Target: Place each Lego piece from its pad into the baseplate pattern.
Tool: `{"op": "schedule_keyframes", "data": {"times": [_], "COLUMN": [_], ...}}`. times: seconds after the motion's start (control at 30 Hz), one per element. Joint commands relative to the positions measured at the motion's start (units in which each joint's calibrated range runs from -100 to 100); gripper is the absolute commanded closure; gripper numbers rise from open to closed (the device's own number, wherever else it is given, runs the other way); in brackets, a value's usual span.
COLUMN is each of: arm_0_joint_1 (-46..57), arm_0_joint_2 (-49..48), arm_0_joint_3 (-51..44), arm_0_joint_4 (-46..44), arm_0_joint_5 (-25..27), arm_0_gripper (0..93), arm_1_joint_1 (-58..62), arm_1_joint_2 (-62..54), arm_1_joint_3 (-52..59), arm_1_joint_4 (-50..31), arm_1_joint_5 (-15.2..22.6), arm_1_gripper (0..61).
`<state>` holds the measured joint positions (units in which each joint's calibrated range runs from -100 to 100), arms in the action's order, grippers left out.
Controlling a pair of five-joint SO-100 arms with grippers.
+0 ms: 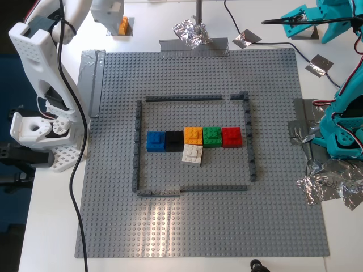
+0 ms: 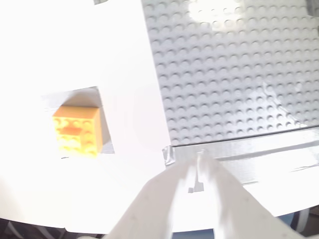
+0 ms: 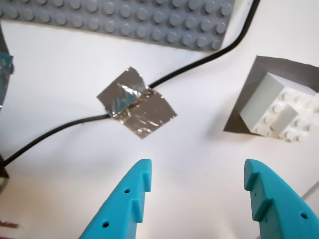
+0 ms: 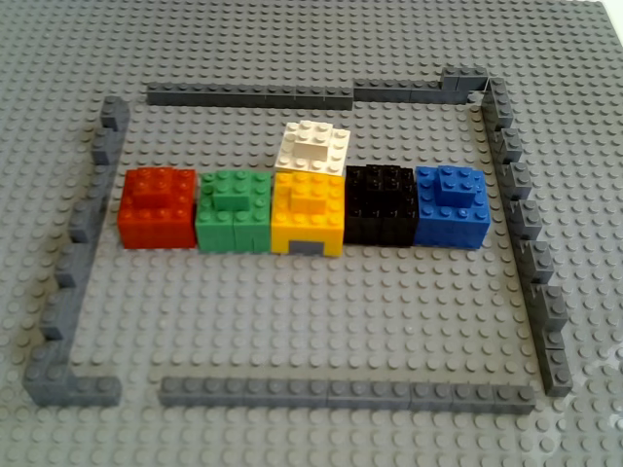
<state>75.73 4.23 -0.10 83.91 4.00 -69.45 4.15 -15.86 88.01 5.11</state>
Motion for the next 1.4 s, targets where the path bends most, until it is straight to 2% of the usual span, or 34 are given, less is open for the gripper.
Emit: {"op": "schedule_keyframes", "data": {"times": [0.0, 0.1, 0.13, 0.23, 0.33, 0.7, 0.93, 1.37], "arm_0_joint_1": [0.0, -0.2, -0.2, -0.3, -0.8, -2.2, -2.3, -2.2], "arm_0_joint_2": [2.6, 5.2, 7.4, 10.8, 14.7, 21.8, 25.4, 27.2], "arm_0_joint_3": [-5.1, -8.5, -11.6, -17.1, -22.6, -32.6, -37.2, -37.9], "arm_0_joint_4": [0.1, 0.1, 0.1, 0.2, 0.2, 0.2, 0.2, 0.2], "arm_0_joint_5": [-0.2, -0.5, -2.3, -4.8, -6.5, -7.7, -7.3, -7.2], "arm_0_gripper": [72.3, 72.3, 72.3, 72.3, 72.3, 72.3, 72.3, 72.3], "arm_1_joint_1": [-3.3, -4.9, -5.5, -5.9, -6.6, -9.5, -9.3, -10.2], "arm_1_joint_2": [-0.3, 1.2, 2.3, 4.7, 8.6, 19.0, 20.5, 22.0], "arm_1_joint_3": [-3.7, -4.0, -4.0, -4.3, -5.9, -16.8, -17.5, -17.4], "arm_1_joint_4": [-3.7, -5.3, -7.0, -9.9, -12.6, -15.6, -16.5, -17.3], "arm_1_joint_5": [0.0, 0.3, 0.7, 0.2, -1.7, -3.3, -3.3, -3.4], "arm_1_gripper": [60.0, 50.1, 43.6, 39.8, 36.5, 35.8, 35.8, 36.1]}}
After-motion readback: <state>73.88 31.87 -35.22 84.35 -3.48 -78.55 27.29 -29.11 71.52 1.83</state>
